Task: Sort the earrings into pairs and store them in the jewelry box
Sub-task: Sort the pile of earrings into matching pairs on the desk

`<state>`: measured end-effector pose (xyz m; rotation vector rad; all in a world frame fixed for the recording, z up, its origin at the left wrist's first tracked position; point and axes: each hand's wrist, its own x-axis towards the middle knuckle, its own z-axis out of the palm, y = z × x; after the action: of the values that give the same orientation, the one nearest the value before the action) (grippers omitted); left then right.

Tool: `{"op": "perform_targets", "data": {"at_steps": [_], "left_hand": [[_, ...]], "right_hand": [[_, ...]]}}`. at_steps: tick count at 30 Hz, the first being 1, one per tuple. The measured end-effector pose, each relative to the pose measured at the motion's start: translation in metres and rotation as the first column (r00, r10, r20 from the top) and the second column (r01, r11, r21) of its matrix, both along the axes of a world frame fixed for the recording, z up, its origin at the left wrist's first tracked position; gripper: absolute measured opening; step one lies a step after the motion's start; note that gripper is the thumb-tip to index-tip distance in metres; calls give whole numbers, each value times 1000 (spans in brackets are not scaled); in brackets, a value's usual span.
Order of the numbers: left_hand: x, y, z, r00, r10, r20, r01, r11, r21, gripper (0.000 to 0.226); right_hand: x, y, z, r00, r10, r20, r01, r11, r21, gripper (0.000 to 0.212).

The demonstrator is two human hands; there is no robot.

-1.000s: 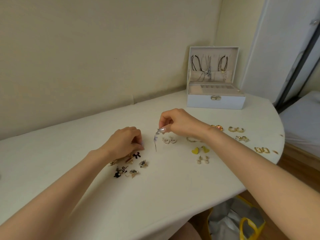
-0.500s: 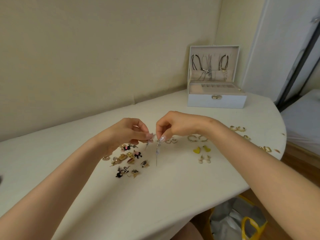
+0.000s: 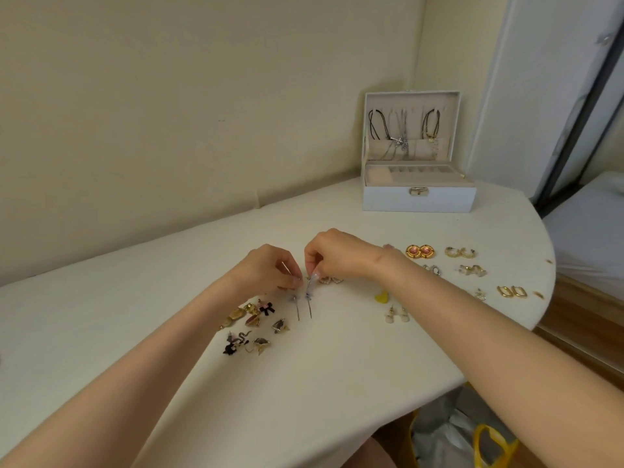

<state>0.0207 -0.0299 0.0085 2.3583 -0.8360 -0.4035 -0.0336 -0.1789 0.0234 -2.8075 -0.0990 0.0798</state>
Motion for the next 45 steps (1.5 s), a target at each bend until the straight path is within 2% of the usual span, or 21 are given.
{"op": "perform_targets", "data": {"at_steps": [7, 13, 18, 24, 30, 40, 45], "left_hand": [[7, -12, -5, 998, 22, 57, -23, 999, 28, 15], [11, -13, -10, 993, 59, 98, -60, 998, 16, 19], [13, -6, -7, 984, 108, 140, -108, 994, -8, 25], [22, 20, 8, 942, 201, 270, -197, 979, -43, 8], [24, 38, 6, 940, 219, 260, -225, 974, -5, 6], [28, 54, -7, 934, 253, 253, -288, 951, 111, 9], [28, 62, -9, 943, 255, 215, -295, 938, 181, 16]], "right_hand": [[6, 2, -5, 996, -7, 93, 18, 993, -114, 13], [10, 3, -10, 993, -29, 115, 45, 989, -143, 11], [6, 5, -7, 983, -53, 175, 71, 993, -99, 15], [6, 23, -3, 974, -38, 223, 23, 997, 70, 12], [16, 45, -16, 974, -39, 224, 13, 993, 116, 16], [32, 63, -31, 962, -123, 245, 93, 987, 133, 17], [36, 71, -34, 965, -70, 254, 38, 991, 130, 23]]}}
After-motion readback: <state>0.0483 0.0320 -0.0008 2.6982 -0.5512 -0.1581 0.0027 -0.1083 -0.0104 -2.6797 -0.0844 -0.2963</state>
